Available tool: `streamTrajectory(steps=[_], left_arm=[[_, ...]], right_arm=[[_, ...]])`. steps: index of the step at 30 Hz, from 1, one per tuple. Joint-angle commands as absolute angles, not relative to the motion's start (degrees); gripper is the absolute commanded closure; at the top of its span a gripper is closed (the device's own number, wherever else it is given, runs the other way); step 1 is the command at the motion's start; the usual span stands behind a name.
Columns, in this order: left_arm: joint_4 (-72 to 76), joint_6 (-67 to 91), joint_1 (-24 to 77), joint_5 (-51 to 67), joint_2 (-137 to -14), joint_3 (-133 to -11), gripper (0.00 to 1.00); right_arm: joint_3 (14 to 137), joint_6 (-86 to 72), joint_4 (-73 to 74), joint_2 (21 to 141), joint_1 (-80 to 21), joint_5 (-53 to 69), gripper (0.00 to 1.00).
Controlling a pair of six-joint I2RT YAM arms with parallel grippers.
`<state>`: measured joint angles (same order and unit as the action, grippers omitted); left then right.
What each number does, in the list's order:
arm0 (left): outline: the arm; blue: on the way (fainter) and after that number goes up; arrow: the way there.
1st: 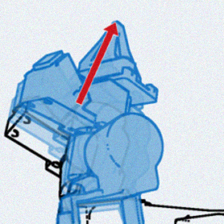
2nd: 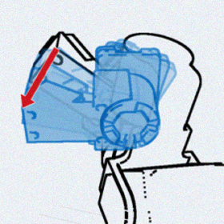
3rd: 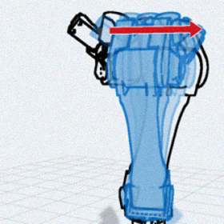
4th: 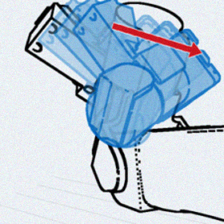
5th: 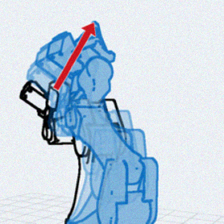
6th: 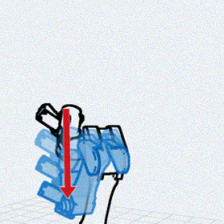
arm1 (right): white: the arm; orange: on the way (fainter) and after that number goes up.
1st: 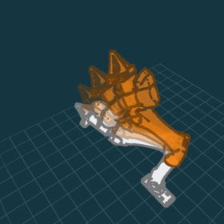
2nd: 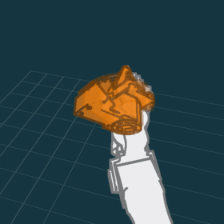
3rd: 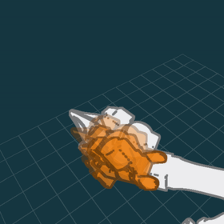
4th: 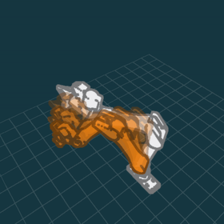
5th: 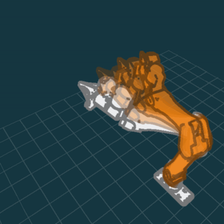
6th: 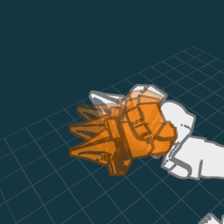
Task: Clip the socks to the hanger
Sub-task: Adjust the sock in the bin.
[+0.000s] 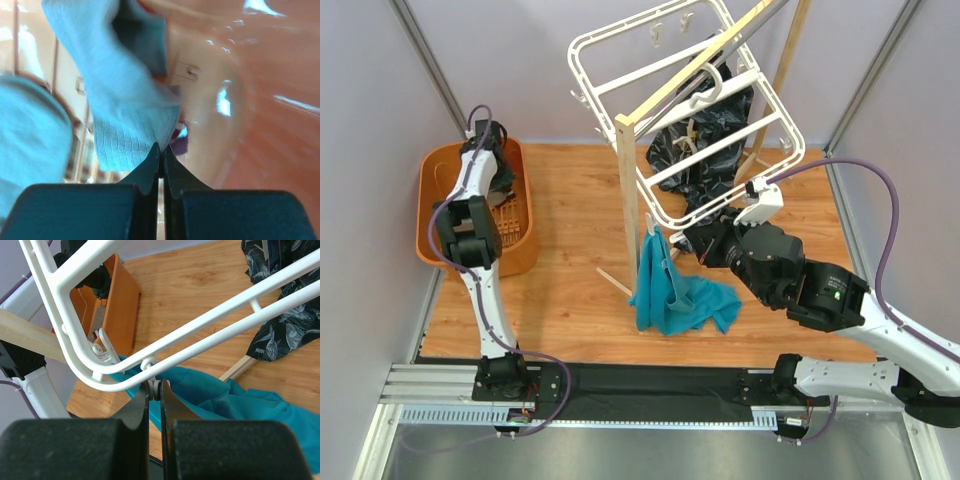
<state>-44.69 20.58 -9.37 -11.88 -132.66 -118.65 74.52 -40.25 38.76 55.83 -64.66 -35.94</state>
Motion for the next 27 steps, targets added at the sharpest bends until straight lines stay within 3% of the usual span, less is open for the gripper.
streamTrajectory(steps=[1, 5, 8, 14, 18, 25, 27], left_arm=[[-42.3, 29.6, -11.4, -4.2, -121.0, -113.9, 1.0], [-30.1, 40.9, -15.7, 6.0, -111.4, -101.3, 1.0], [-25.8, 46.0, -18.7, 7.2, -106.5, -93.5, 1.0], [-29.7, 55.6, -22.1, 8.8, -107.6, -86.8, 1.0], [-31.6, 57.5, -22.3, 6.9, -108.5, -83.2, 0.95], [-33.2, 55.3, -23.7, 5.4, -108.8, -80.2, 0.95], [-33.8, 53.5, -23.7, 3.6, -107.9, -79.7, 0.85]], right_arm=[[74.7, -39.9, 41.5, 56.5, -64.2, -35.1, 1.0], [74.6, -40.0, 41.3, 56.5, -64.2, -34.9, 1.0], [74.9, -39.9, 41.4, 56.8, -64.2, -34.5, 1.0], [75.5, -39.9, 41.7, 57.2, -64.2, -34.2, 1.0], [75.9, -39.8, 41.7, 57.7, -64.2, -33.8, 1.0], [75.6, -40.0, 41.5, 57.7, -64.2, -34.1, 1.0], [75.8, -39.8, 41.6, 57.8, -64.2, -34.2, 1.0]])
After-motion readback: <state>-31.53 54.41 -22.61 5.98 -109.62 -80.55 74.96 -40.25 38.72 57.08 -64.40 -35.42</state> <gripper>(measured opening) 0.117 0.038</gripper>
